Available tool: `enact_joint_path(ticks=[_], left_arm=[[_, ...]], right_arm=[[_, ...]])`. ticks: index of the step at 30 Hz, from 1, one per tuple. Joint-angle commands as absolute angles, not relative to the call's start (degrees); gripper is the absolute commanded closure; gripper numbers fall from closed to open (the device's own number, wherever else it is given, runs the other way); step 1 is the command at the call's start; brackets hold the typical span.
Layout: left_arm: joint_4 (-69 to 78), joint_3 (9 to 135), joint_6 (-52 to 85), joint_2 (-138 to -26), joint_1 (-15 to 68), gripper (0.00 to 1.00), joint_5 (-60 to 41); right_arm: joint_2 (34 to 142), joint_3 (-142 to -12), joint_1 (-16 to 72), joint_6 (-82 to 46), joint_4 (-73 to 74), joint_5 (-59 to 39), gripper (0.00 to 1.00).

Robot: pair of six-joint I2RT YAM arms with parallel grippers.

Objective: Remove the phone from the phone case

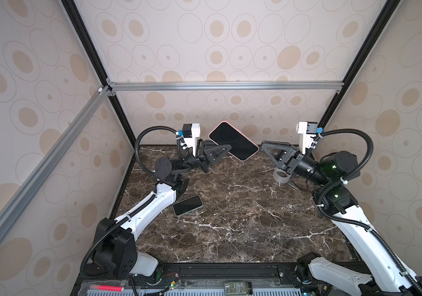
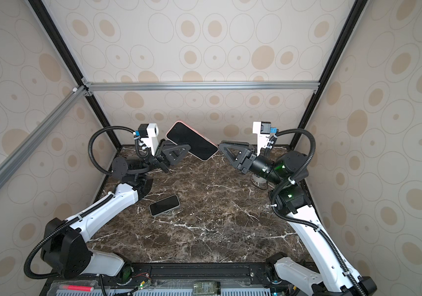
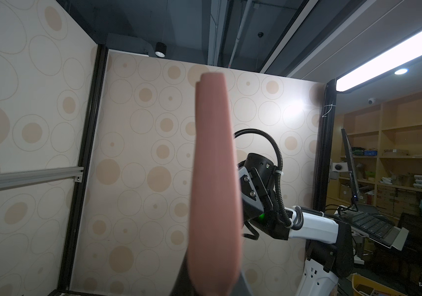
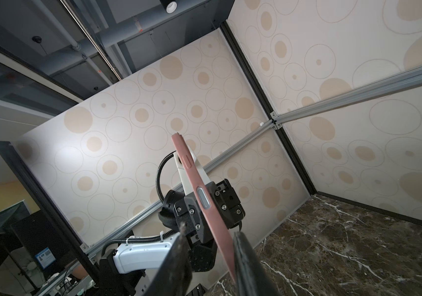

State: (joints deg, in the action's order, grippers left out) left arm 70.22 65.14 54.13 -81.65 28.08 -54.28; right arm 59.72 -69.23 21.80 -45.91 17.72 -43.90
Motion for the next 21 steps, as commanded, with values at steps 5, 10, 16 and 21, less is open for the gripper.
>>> enact_joint_path(ticks=[5, 10, 16, 21], left_arm=[[77.8, 68.3, 60.8, -83.2, 27.9, 1.00, -58.1], [75.5, 69.6, 61.1, -83.2, 27.7, 1.00, -60.0], [58.5, 71.8, 54.0, -80.4, 25.5, 1.00, -63.6], [37.7, 76.9, 43.1, -78.9, 22.2, 1.00, -70.4]], right_arm=[[62.1, -75.9, 20.7, -35.3, 7.0, -59.4, 0.65], [62.2, -80.4, 19.1, -24.1, -7.6, -58.6, 0.64], [63.8, -88.1, 18.6, -6.5, -29.0, -54.4, 0.58], [65.6, -90.7, 18.6, 2.4, -36.7, -56.5, 0.53]])
